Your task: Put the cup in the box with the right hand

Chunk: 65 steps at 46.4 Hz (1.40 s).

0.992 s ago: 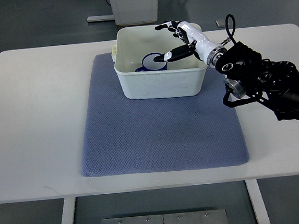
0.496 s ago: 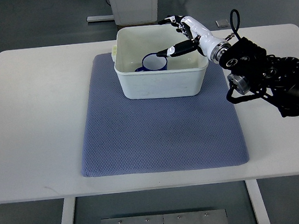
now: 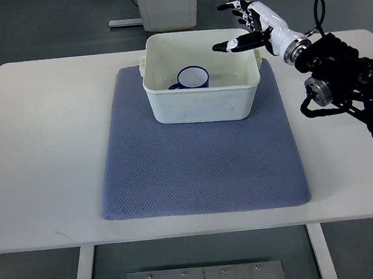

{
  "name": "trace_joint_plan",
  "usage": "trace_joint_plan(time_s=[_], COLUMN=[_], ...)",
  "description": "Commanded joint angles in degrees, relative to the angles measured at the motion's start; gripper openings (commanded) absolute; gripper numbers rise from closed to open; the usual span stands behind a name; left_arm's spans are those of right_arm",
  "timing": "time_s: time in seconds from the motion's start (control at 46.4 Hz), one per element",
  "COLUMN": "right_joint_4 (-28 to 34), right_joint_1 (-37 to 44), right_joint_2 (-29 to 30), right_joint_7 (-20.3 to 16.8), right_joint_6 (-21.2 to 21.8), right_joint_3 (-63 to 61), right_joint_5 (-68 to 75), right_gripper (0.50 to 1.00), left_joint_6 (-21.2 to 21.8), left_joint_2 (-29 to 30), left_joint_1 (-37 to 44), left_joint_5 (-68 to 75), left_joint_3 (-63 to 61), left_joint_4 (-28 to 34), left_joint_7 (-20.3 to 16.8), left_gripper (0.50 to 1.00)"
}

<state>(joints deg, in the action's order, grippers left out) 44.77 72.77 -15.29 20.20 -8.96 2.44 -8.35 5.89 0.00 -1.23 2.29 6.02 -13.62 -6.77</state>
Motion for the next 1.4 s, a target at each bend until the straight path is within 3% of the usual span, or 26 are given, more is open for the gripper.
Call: trace_joint_plan(time_s=[0.0, 0.366, 0.625, 0.927, 1.186, 1.38], right_joint_4=[1.46, 1.81, -0.65, -9.17, -9.70, -10.23], right_joint_1=[-0.52, -6.32, -12.56, -15.47, -17.40, -19.95], right_joint_2=[-1.93, -10.02, -11.25, -10.29, -9.93, -7.74], right_joint_7=[0.10, -0.43, -0.60, -0.60, -3.41, -3.50], right_joint_6=[0.26, 9.13, 16.16, 19.33, 20.03, 20.03], right_joint_3=[-2.35, -11.93, -18.61, -18.79, -18.96, -21.33], right_joint_5=[0.00, 0.17, 3.94, 9.66, 18.53, 19.77], right_gripper=[1.000, 1.000, 0.989, 0.985, 0.989, 1.000], left_joint_6=[0.00, 0.00, 0.00, 0.00, 0.00, 0.00], left_joint_2=[0.00, 0.00, 0.00, 0.00, 0.00, 0.00], left_joint_1=[0.00, 0.00, 0.00, 0.00, 0.00, 0.00], left_joint_5=[0.00, 0.00, 0.00, 0.00, 0.00, 0.00], left_joint_3=[-0.04, -0.04, -0.04, 0.05, -0.04, -0.04], left_joint_4=[0.00, 0.00, 0.00, 0.00, 0.00, 0.00], left_joint_7=[0.00, 0.00, 0.00, 0.00, 0.00, 0.00], left_gripper=[1.000, 1.000, 1.000, 1.000, 1.000, 1.000])
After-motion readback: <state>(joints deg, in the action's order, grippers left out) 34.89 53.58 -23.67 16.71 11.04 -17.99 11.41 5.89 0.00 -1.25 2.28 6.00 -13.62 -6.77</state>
